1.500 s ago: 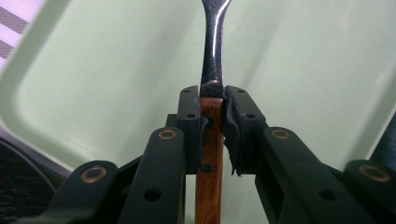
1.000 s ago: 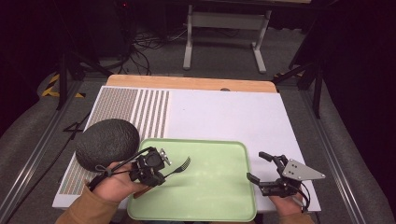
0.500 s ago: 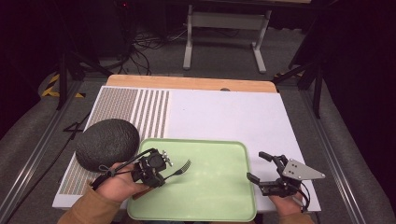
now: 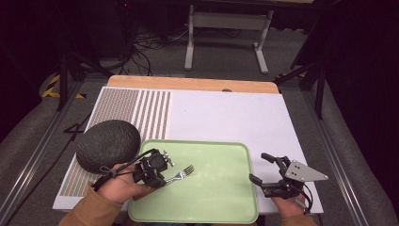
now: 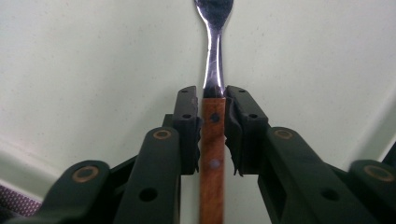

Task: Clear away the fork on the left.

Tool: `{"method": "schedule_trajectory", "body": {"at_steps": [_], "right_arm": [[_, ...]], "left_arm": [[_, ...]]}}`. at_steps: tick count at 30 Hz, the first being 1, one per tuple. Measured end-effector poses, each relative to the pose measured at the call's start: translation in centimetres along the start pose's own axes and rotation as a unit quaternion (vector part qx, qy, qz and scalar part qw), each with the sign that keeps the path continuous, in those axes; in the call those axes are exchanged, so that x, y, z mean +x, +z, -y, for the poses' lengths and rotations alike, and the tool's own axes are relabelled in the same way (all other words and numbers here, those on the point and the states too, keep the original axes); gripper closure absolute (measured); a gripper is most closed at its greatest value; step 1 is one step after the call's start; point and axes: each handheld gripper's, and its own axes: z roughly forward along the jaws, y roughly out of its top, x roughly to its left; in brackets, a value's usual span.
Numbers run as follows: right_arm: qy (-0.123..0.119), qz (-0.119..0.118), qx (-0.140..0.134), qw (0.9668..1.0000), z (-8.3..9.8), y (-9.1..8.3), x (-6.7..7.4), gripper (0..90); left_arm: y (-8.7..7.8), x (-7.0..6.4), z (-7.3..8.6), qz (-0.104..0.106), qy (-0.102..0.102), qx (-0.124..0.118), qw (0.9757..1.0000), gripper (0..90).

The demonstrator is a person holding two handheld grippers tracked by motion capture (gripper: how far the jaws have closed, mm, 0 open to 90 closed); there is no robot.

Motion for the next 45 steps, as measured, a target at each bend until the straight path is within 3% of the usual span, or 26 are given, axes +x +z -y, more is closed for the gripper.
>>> {"method": "schedule_trajectory", "body": {"at_steps": [4, 7, 10, 11, 12, 15, 20, 24, 25, 29, 40, 45], "right_arm": [[-0.001, 0.001, 0.002, 1.0, 0.0, 0.0, 0.0, 15.6], [-0.002, 0.002, 0.002, 1.0, 0.0, 0.0, 0.0, 15.6], [-0.002, 0.002, 0.001, 1.0, -0.1, -0.1, 0.0, 15.6], [-0.002, 0.002, 0.001, 1.0, -0.1, -0.1, 0.0, 15.6], [-0.002, 0.002, 0.002, 1.0, -0.1, 0.0, 0.0, 15.6], [-0.003, 0.002, 0.002, 1.0, -0.1, 0.0, 0.1, 15.7], [-0.003, 0.001, 0.001, 1.0, -0.1, 0.0, 0.0, 15.7], [-0.004, 0.001, 0.002, 1.0, -0.1, 0.0, 0.1, 15.7], [-0.003, 0.001, 0.002, 1.0, -0.1, -0.1, 0.1, 15.7], [-0.004, 0.0, 0.002, 1.0, -0.1, -0.1, 0.1, 15.7], [-0.003, 0.001, 0.001, 1.0, 0.0, 0.0, 0.1, 15.7], [-0.004, 0.0, 0.002, 1.0, -0.1, 0.0, 0.1, 15.7]], "left_arm": [[-0.3, -0.2, 0.0, 0.004, 0.004, -0.012, 0.9999, 67.5], [-0.8, -0.1, -0.1, 0.009, 0.003, -0.037, 0.9993, 67.3], [-1.4, 0.1, -0.1, 0.029, 0.006, -0.067, 0.9973, 80.2], [-1.4, 0.1, -0.1, 0.029, 0.006, -0.067, 0.9973, 84.9], [-1.3, 0.2, -0.2, 0.032, 0.018, -0.073, 0.9967, 89.4], [-1.0, 0.0, -0.4, 0.031, 0.03, -0.078, 0.996, 89.7], [0.0, -0.5, -1.0, 0.025, 0.079, -0.07, 0.9941, 89.7], [0.6, -0.7, -1.3, 0.026, 0.099, -0.07, 0.9922, 89.7], [0.9, -0.8, -1.5, 0.038, 0.108, -0.066, 0.9913, 89.7], [1.3, -1.0, -1.9, 0.041, 0.112, -0.062, 0.9909, 89.7], [2.8, -1.3, -2.8, 0.023, 0.113, -0.034, 0.9928, 89.8], [2.8, -1.2, -2.8, 0.017, 0.108, -0.036, 0.9934, 89.8]]}}
